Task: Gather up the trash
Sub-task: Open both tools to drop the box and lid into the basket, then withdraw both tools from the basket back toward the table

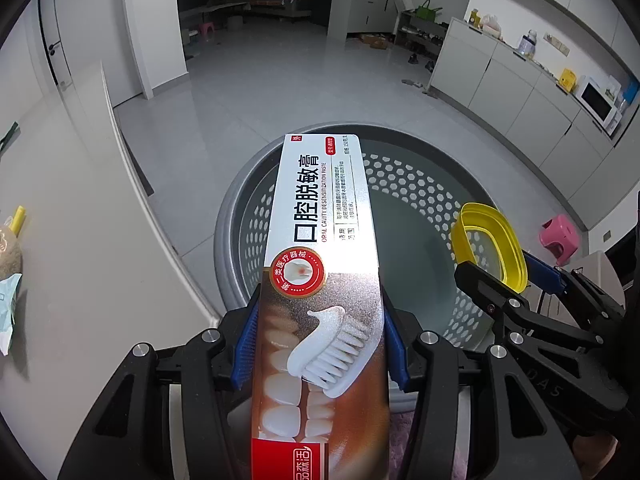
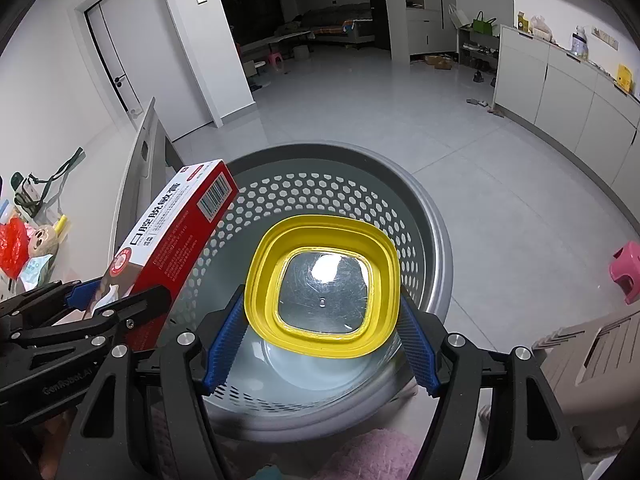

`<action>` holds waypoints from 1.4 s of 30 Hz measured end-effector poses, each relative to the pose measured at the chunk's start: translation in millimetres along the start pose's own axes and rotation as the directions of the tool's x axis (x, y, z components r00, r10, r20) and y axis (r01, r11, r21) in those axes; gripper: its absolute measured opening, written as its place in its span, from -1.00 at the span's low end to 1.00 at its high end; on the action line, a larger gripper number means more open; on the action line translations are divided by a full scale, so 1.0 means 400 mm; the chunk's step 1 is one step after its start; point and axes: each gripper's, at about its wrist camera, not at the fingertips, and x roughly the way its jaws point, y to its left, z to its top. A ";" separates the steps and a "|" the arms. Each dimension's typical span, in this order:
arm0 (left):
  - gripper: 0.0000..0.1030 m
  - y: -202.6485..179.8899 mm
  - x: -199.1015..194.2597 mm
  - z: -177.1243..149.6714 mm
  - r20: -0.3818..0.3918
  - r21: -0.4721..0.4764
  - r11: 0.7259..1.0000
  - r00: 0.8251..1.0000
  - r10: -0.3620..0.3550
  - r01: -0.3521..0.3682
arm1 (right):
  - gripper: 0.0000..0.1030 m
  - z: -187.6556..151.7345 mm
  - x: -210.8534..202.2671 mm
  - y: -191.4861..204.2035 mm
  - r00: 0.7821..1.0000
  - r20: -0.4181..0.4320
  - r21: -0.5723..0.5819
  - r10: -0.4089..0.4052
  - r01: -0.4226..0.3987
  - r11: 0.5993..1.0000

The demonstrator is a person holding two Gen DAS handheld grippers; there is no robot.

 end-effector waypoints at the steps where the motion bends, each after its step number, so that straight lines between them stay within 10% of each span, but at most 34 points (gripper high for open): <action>1: -0.01 0.004 0.002 0.001 -0.001 0.000 1.000 1.000 0.003 -0.003 | 0.32 0.003 0.002 -0.003 1.000 -0.001 0.001 0.000 0.000 1.000; 42: 0.31 -0.005 -0.026 -0.022 0.026 -0.007 0.998 0.998 0.055 -0.055 | 0.39 0.013 0.003 -0.035 1.000 0.015 0.016 -0.001 0.000 1.000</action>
